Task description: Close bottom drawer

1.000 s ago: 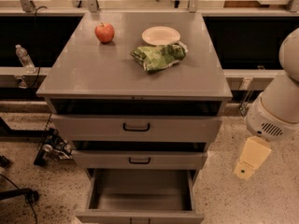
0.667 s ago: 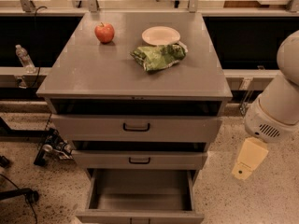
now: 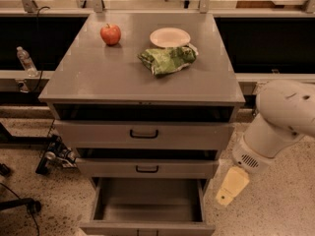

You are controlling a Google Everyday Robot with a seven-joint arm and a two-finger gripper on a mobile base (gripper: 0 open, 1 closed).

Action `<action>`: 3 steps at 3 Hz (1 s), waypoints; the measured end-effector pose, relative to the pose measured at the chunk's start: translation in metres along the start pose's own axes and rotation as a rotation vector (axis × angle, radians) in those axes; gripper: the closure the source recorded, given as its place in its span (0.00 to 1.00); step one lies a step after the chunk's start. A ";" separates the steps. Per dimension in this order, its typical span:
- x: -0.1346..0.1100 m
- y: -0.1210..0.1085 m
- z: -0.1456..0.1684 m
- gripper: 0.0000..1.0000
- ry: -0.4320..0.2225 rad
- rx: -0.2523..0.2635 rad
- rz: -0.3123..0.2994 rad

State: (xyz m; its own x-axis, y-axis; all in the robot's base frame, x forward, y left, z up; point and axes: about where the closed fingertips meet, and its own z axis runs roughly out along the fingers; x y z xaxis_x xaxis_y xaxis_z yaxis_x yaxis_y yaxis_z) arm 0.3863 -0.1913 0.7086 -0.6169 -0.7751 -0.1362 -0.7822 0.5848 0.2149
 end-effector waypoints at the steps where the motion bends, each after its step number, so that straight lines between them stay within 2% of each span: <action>1: -0.009 0.013 0.082 0.00 0.013 -0.096 0.104; 2: -0.012 0.023 0.135 0.00 0.024 -0.154 0.155; 3: -0.007 0.030 0.207 0.00 0.065 -0.215 0.215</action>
Offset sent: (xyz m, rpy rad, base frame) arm -0.0334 0.0800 -0.1839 0.0935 0.2458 -0.1730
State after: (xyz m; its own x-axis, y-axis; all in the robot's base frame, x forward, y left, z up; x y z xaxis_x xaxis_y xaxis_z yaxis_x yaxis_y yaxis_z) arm 0.3487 -0.1191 0.5162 -0.7543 -0.6566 -0.0046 -0.5933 0.6785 0.4332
